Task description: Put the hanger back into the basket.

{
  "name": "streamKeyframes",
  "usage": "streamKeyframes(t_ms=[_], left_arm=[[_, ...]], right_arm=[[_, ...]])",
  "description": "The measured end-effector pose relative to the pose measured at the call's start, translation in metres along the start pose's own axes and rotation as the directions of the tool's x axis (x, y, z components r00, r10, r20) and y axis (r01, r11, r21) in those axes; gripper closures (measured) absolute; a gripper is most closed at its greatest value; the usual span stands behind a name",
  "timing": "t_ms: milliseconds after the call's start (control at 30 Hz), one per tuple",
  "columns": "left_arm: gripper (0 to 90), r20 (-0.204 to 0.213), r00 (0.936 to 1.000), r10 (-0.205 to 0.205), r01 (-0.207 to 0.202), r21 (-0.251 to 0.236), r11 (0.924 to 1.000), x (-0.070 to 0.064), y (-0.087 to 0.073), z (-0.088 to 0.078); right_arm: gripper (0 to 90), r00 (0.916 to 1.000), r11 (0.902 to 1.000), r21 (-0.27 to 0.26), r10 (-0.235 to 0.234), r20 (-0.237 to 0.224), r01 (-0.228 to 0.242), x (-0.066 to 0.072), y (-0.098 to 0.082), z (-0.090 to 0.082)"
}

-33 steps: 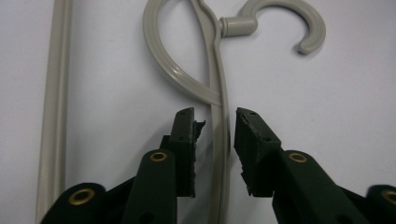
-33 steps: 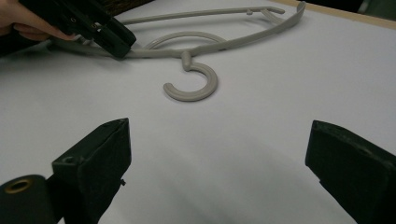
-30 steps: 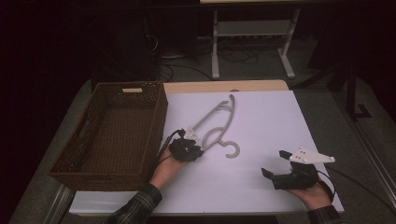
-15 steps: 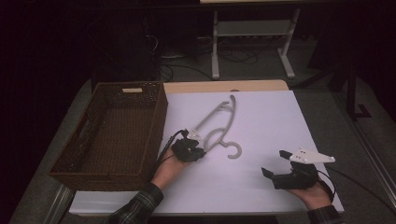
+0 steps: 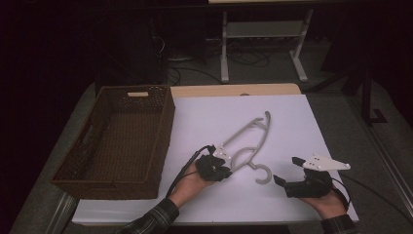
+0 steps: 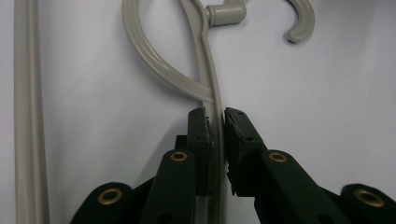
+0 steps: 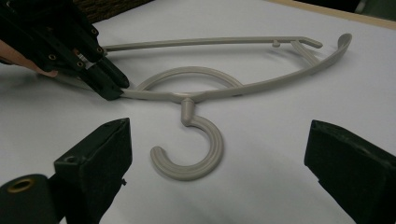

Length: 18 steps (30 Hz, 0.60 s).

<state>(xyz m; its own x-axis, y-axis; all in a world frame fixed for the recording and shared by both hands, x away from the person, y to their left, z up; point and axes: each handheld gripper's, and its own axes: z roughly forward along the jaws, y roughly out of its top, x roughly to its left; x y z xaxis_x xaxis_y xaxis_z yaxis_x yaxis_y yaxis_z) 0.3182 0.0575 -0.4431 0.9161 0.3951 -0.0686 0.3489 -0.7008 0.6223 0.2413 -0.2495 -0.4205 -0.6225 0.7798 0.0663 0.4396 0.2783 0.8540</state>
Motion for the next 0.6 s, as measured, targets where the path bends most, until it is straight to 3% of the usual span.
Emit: streamKeyframes(t_ms=[200,500,600], left_arm=[[71.7,-0.002,1.0000,-0.008,0.008,-0.015,0.9999,0.001,-0.004,-0.010],[70.7,-0.003,1.0000,-0.003,0.003,0.022,0.9997,0.001,-0.013,-0.015],[74.2,-0.002,1.0000,0.004,-0.004,0.026,0.9997,0.002,-0.015,-0.015]], right_arm=[[7.0,1.0000,1.0000,0.000,0.002,0.001,-0.002,-0.001,0.000,0.000],[7.0,1.0000,1.0000,0.000,0.002,0.002,-0.002,-0.001,0.000,0.000],[7.0,1.0000,1.0000,0.001,0.002,0.002,-0.002,-0.001,0.000,0.000]])
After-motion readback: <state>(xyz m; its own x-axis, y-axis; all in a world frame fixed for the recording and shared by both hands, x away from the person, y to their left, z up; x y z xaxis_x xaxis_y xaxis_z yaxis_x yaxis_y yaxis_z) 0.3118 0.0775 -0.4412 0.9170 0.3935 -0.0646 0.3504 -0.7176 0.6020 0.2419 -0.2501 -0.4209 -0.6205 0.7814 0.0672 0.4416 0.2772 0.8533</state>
